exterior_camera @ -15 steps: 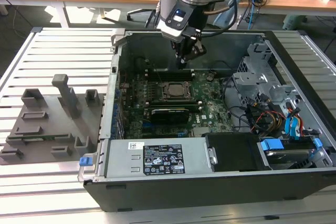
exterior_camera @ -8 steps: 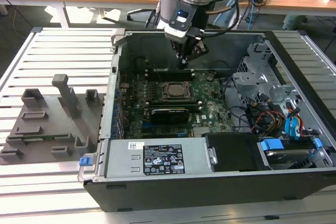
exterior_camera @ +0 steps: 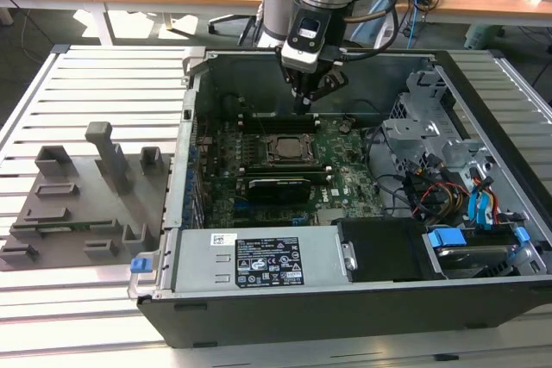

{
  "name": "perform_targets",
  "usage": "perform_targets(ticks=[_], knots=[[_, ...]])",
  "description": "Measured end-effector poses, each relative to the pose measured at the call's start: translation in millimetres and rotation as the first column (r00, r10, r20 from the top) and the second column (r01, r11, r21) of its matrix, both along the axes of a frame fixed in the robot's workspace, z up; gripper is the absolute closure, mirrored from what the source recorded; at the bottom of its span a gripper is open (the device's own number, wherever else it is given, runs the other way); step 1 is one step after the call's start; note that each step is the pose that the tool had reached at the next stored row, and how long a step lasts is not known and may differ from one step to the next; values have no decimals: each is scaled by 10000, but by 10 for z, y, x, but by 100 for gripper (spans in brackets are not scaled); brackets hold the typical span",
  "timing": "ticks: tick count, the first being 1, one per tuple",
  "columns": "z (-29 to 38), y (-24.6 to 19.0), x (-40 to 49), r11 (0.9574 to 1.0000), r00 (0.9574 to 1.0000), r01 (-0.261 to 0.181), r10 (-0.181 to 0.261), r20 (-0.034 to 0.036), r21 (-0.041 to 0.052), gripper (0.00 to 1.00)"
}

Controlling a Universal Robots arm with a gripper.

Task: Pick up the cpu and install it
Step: 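Install the first cpu locking lever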

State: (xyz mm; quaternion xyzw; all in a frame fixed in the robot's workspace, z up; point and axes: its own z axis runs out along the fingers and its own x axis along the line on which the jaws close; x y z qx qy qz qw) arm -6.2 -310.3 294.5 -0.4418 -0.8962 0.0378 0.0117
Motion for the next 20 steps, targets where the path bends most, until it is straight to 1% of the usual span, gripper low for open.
perform_targets(ticks=[6,10,20], knots=[[0,0,6,9988,9988,-484,484,0,0,89],[0,0,11,9963,9963,-857,857,0,-1,89],[0,0,19,9906,9906,-1365,1365,0,0,89]])
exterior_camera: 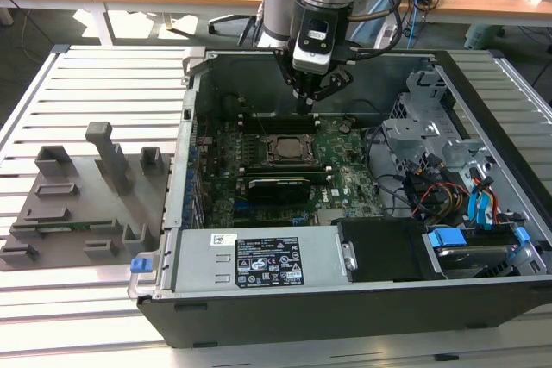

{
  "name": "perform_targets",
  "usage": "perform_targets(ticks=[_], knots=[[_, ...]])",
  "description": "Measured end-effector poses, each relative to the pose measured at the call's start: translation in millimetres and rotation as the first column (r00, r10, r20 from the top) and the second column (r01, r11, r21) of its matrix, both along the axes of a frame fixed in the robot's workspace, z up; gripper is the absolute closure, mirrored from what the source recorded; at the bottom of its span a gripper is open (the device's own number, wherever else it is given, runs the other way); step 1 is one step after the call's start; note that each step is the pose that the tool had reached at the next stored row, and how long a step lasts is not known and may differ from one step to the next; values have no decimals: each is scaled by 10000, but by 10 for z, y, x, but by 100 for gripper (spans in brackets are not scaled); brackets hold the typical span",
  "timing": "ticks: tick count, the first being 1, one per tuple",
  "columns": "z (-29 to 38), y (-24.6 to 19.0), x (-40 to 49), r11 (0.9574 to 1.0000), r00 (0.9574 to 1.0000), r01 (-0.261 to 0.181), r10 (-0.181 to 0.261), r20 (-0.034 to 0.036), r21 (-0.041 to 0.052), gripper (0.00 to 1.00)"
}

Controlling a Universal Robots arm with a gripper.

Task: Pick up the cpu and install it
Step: 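Install the first cpu locking lever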

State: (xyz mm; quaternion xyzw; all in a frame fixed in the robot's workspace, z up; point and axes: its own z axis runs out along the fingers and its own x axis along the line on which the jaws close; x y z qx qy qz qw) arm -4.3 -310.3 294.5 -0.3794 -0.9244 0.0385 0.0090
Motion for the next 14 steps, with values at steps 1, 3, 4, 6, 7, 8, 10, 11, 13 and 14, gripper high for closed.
perform_targets(ticks=[1,3,4,6,7,8,10,11,13,14], knots=[[0,0,1,10000,10000,-73,73,0,0,89],[0,0,1,9999,9999,-150,150,0,0,89],[0,0,1,9997,9997,-226,226,0,0,89],[0,0,1,9995,9995,-305,305,0,0,89],[0,0,1,9993,9993,-362,362,0,1,89],[0,0,2,9992,9992,-401,401,0,0,89],[0,0,2,9985,9985,-548,548,0,0,89],[0,0,2,9981,9981,-619,619,0,0,89],[0,0,2,9974,9974,-714,714,0,0,89],[0,0,2,9971,9971,-765,765,0,1,89]])
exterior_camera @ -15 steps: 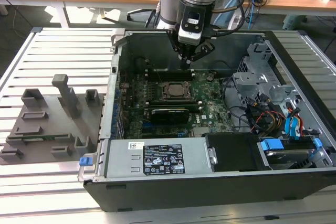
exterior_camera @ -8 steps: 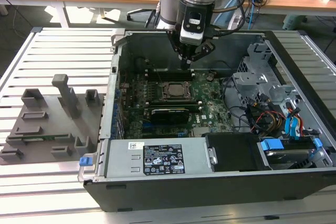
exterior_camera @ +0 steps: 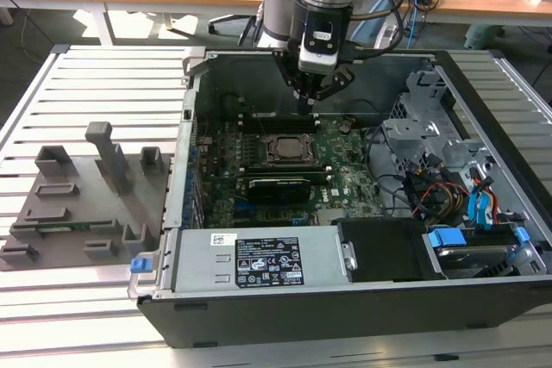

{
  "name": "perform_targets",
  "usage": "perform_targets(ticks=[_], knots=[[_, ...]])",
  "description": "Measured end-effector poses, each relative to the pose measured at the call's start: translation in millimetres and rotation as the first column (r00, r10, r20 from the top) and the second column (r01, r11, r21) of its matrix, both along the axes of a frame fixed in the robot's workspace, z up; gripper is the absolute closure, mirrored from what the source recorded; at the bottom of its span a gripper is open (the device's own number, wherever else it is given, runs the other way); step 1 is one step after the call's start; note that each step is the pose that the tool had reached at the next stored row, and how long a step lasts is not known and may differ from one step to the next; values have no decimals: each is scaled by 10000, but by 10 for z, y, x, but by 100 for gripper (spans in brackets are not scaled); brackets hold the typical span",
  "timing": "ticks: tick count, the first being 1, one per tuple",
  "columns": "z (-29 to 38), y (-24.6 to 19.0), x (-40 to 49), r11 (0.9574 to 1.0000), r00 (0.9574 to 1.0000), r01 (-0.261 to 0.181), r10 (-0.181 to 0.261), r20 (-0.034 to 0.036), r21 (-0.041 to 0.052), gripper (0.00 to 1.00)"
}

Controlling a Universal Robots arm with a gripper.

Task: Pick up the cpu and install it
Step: 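Install the first cpu locking lever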

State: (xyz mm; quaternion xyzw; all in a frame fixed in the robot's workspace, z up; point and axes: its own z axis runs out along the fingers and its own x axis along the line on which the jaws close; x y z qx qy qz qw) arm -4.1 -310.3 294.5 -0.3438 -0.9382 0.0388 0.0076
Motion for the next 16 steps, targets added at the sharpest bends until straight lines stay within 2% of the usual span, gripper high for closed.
perform_targets(ticks=[16], knots=[[0,0,10,9962,9962,-867,867,0,-1,89]])
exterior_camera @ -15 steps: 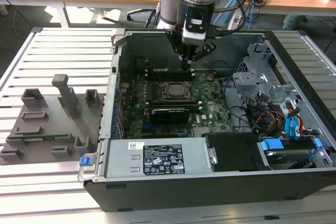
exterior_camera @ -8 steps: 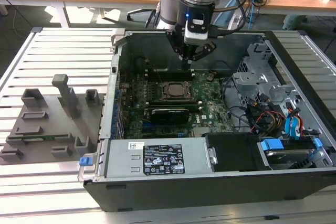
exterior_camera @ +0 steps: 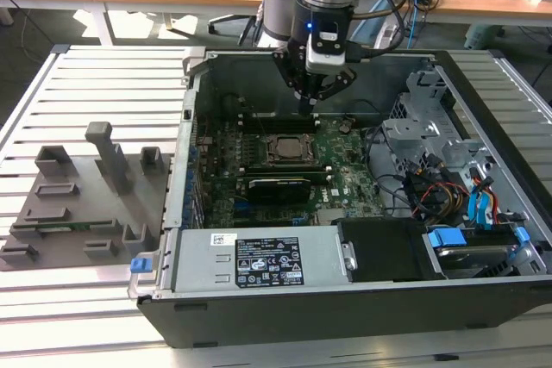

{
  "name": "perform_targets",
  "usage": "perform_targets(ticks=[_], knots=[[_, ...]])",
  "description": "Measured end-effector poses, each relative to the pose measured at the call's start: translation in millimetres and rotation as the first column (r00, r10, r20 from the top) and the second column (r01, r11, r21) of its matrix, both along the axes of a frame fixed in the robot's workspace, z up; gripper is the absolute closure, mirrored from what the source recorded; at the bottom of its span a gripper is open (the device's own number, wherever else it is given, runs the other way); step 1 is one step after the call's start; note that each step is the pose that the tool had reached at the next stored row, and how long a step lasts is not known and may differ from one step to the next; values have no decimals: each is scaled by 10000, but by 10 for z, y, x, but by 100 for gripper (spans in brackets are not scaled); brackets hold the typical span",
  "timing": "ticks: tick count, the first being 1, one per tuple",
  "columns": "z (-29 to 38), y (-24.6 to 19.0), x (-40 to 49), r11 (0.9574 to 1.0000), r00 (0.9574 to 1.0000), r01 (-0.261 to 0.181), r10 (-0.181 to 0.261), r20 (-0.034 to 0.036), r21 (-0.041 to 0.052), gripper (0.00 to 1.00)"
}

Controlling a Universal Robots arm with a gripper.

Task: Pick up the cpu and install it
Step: 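Install the first cpu locking lever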

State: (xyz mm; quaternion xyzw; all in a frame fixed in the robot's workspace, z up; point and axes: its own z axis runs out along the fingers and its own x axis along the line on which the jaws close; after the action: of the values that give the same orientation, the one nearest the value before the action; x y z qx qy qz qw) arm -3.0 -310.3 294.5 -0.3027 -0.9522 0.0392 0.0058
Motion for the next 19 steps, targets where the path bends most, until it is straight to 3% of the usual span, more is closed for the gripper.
perform_targets(ticks=[10,14,19], knots=[[0,0,4,9983,9983,-590,590,0,1,89],[0,0,4,9952,9952,-975,975,0,0,89],[0,0,4,9878,9878,-1558,1558,0,0,89]])
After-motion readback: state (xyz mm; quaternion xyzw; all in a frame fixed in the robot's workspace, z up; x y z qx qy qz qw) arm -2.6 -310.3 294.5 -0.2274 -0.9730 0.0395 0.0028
